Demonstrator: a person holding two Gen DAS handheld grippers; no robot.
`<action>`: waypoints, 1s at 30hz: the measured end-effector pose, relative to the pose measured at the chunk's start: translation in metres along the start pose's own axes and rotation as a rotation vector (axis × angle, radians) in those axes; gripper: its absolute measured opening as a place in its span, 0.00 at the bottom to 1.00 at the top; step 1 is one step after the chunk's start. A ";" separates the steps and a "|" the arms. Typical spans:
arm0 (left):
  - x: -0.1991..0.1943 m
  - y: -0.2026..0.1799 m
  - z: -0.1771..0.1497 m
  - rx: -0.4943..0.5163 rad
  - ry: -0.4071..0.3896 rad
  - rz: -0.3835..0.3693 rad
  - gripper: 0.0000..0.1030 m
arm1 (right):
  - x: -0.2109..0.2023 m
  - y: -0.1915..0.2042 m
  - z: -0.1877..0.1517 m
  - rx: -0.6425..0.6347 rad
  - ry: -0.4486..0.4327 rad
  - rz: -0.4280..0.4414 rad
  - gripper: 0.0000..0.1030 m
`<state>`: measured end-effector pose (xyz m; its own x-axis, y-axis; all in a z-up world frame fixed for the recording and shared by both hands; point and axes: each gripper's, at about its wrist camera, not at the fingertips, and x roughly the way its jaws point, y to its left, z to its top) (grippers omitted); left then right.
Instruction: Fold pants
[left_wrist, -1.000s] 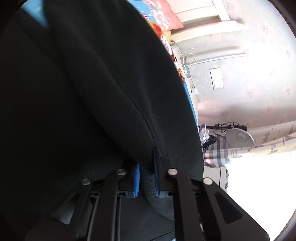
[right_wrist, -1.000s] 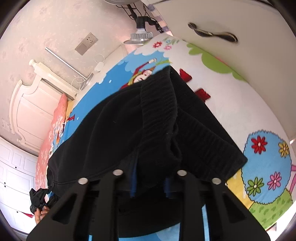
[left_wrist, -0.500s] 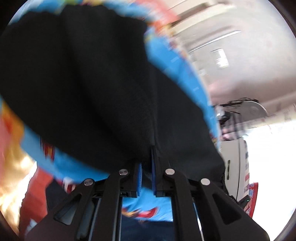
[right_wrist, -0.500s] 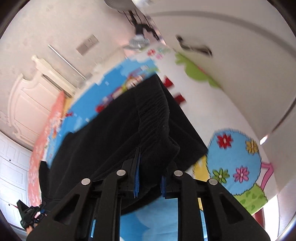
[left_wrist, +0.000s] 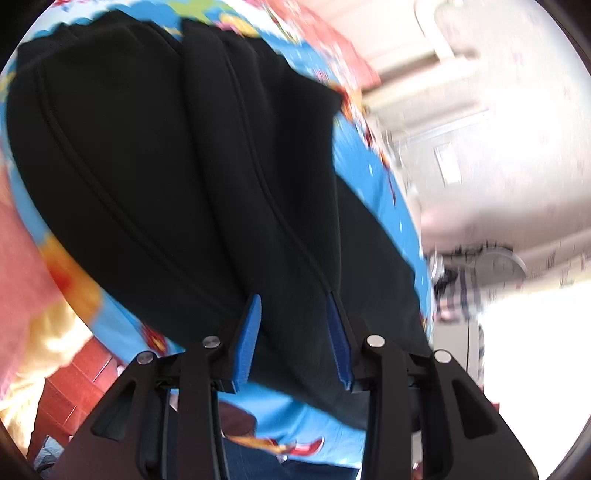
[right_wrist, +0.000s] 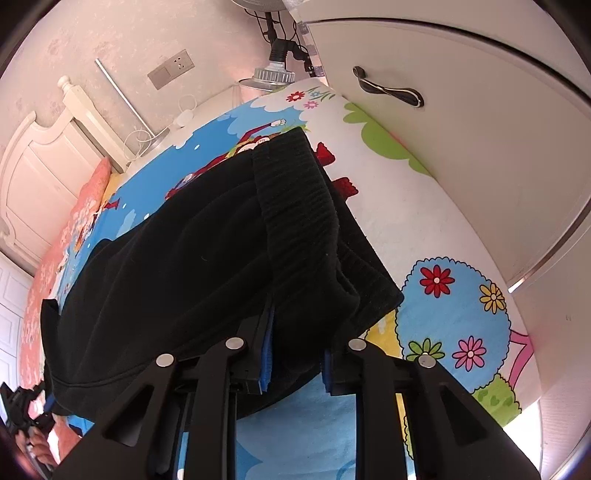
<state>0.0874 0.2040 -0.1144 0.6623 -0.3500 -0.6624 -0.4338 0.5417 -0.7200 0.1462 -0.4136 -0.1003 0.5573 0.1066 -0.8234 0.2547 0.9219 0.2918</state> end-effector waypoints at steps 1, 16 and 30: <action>-0.002 0.004 0.008 -0.013 -0.028 -0.007 0.44 | 0.000 0.001 0.000 -0.011 -0.001 -0.007 0.18; 0.011 0.069 0.197 -0.172 -0.172 0.147 0.44 | 0.005 0.009 -0.003 -0.074 0.000 -0.069 0.18; -0.084 0.021 0.213 0.052 -0.220 0.201 0.12 | 0.005 0.006 -0.005 -0.062 -0.005 -0.048 0.18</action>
<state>0.1528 0.4072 -0.0299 0.6849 -0.0610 -0.7260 -0.5418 0.6236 -0.5635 0.1462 -0.4056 -0.1053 0.5497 0.0596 -0.8332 0.2318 0.9474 0.2207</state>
